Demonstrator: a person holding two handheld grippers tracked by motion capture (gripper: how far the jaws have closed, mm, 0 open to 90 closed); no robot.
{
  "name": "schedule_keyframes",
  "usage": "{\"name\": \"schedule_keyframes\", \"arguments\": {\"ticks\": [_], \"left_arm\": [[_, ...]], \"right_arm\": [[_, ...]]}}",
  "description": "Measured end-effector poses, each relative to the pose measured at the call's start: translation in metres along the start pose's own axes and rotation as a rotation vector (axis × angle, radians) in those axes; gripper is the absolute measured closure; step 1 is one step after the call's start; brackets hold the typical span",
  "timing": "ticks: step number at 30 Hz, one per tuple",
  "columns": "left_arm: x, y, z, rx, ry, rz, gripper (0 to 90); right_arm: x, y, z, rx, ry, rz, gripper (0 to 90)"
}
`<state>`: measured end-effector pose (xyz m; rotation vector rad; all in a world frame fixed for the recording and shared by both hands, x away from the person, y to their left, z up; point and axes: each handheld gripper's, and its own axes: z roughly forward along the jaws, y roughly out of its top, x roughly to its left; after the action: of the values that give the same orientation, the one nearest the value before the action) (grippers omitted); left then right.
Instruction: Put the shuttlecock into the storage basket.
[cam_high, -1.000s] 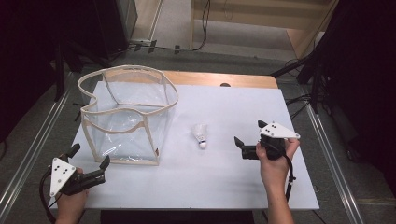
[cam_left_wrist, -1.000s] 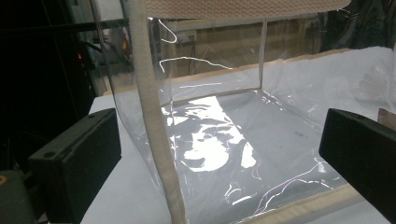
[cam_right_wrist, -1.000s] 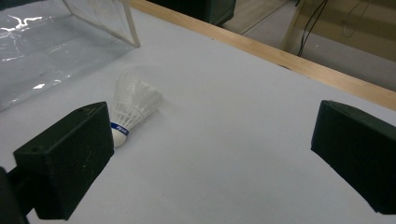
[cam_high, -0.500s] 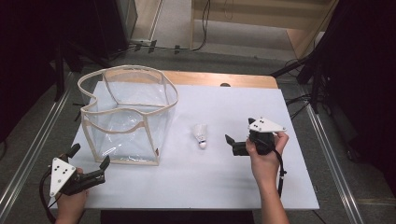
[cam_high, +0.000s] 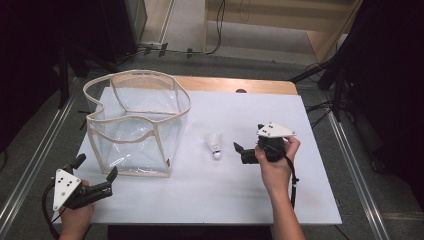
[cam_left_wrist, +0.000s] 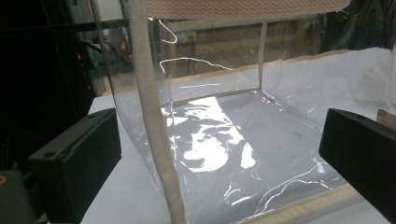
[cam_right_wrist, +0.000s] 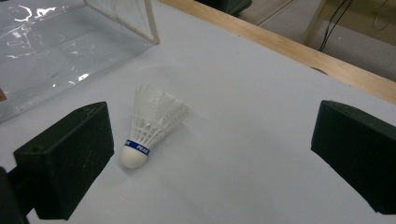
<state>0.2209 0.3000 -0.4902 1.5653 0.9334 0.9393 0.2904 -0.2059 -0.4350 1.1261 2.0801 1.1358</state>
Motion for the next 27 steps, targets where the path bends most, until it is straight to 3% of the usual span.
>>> {"name": "schedule_keyframes", "arguments": {"ticks": [17,27], "left_arm": [[0.0,0.0,0.0,0.002,0.002,-0.001,0.0],[0.0,0.0,0.0,0.0,0.002,-0.002,0.0]], "right_arm": [[0.011,0.012,0.019,0.02,0.032,-0.001,0.0],[0.016,0.013,0.029,0.028,0.037,0.029,0.0]]}}
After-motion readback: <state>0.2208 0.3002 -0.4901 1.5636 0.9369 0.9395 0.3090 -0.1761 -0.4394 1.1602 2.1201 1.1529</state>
